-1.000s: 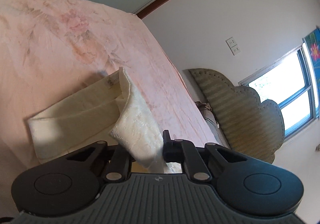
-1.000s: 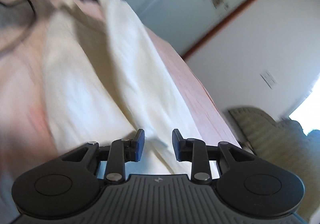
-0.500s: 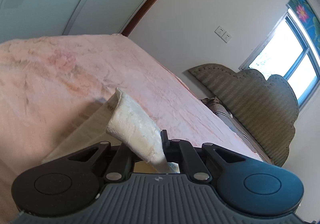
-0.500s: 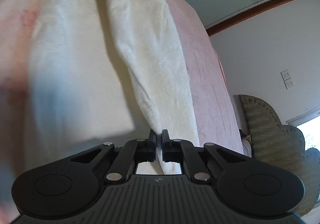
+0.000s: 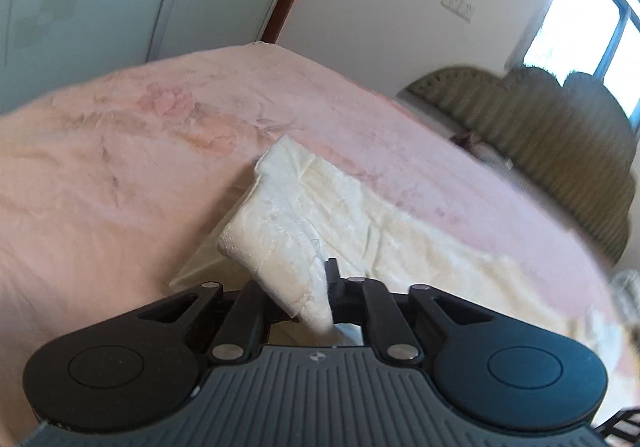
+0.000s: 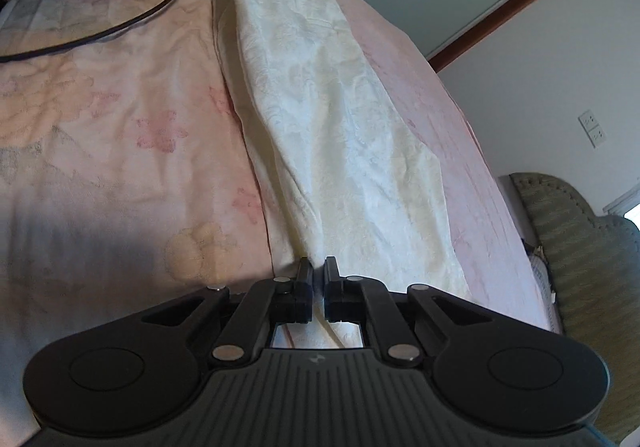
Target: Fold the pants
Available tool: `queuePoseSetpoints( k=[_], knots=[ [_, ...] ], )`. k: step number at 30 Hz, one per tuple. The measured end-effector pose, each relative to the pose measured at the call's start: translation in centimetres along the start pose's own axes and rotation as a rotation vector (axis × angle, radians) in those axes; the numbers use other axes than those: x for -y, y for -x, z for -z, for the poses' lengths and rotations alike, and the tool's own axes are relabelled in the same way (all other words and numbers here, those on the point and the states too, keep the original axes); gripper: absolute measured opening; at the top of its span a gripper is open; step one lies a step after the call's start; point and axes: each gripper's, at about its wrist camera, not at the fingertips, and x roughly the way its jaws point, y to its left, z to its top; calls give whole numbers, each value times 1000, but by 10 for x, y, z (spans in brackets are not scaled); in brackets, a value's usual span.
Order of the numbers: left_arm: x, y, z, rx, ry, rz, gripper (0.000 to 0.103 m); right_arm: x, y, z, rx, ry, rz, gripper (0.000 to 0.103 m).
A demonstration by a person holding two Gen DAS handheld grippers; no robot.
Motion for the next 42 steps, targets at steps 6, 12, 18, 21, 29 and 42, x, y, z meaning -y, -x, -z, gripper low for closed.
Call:
queuePoseSetpoints(
  k=[6,12,18,21,29,42],
  knots=[
    [-4,-3,4,15,20,-51,27,-19,-3,5,0,26,77,6],
    [3,17,-3,146,-84,-300,57,5,31,14,43,-182,7,9],
    [34,48,-19,279,-106,-379,59,45,38,63,9,-557,141,10],
    [78,49,-16,243,-200,-212,71,61,31,103,-106,-772,249,10],
    [223,9,47,-92,-485,436,74,78,67,164,-124,-1016,416,11],
    [313,-39,132,-279,-613,731,67,135,95,232,-125,-1301,567,48]
  ],
)
